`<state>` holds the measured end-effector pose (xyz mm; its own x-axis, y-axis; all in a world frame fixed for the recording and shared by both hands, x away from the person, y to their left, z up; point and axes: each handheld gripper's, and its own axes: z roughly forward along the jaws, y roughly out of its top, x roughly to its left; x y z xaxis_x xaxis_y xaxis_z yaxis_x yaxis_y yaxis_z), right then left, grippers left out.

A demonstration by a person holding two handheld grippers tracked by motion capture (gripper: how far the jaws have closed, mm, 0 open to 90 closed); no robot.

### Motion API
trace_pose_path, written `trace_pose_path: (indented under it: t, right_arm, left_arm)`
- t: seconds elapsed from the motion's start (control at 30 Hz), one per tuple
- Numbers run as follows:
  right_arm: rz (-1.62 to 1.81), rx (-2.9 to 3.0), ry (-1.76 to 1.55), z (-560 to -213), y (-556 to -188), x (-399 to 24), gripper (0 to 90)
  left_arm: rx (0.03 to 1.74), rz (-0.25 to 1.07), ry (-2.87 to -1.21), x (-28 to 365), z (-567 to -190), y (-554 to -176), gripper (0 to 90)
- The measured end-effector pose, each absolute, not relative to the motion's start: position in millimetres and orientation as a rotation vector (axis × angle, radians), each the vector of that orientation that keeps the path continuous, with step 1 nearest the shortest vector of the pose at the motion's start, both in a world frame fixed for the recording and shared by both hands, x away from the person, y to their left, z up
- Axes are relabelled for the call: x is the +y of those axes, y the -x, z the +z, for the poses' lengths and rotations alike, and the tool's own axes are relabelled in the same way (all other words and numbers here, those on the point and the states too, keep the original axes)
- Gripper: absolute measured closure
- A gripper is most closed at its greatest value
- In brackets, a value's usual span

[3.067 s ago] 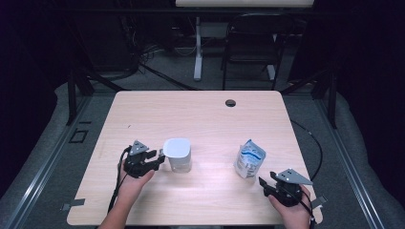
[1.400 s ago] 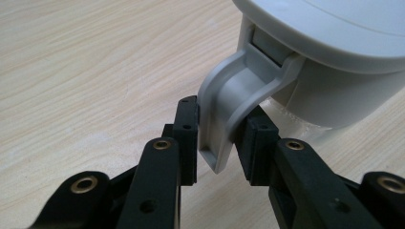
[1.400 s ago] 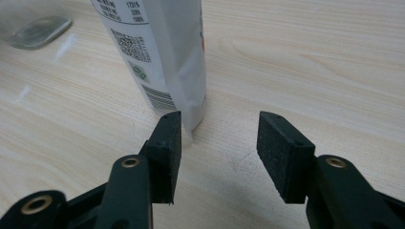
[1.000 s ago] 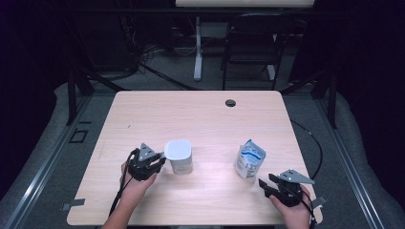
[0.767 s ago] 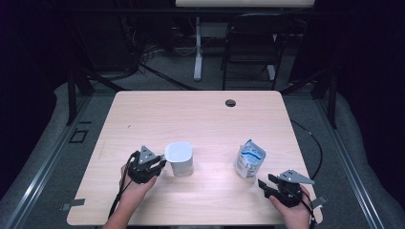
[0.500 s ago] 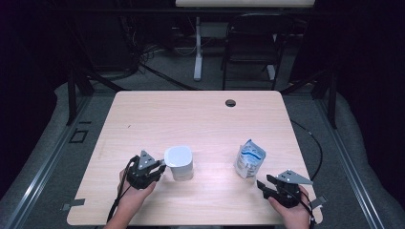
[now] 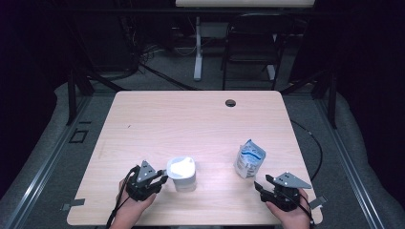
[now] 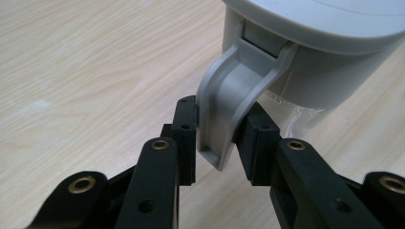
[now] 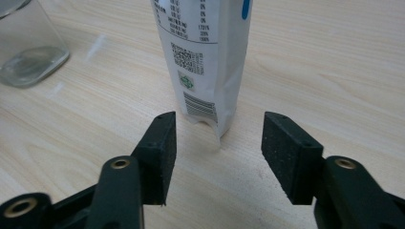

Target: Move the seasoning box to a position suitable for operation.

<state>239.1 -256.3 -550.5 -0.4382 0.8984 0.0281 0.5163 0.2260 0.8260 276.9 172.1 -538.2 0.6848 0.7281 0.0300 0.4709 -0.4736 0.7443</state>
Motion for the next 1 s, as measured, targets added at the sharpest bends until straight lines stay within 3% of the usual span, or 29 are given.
trace_pose_path:
  t: [0.1, 0.3, 0.43, 0.63, 1.0]
  right_arm:
    - [1.085, 2.056, -1.282, -548.9, -236.8, -254.8, 43.9]
    - [1.073, 2.117, -1.284, -545.6, -234.1, -256.2, 65.1]
    - [1.125, 2.113, -1.289, -543.7, -232.6, -258.4, 65.9]
    - [1.149, 2.158, -1.210, -536.4, -228.6, -250.7, 74.9]
    - [1.044, 2.307, -1.117, -540.7, -229.3, -221.4, 71.2]
  left_arm:
    - [0.897, 0.438, -2.166, 170.4, -537.9, -274.9, 70.7]
    - [0.885, 0.411, -2.148, 173.0, -539.9, -277.2, 70.1]
    - [0.864, 0.416, -2.147, 170.9, -540.9, -278.2, 70.2]
    - [0.834, 0.400, -2.143, 169.0, -542.2, -280.0, 70.3]
    - [0.873, 0.327, -2.120, 173.6, -538.1, -278.8, 62.2]
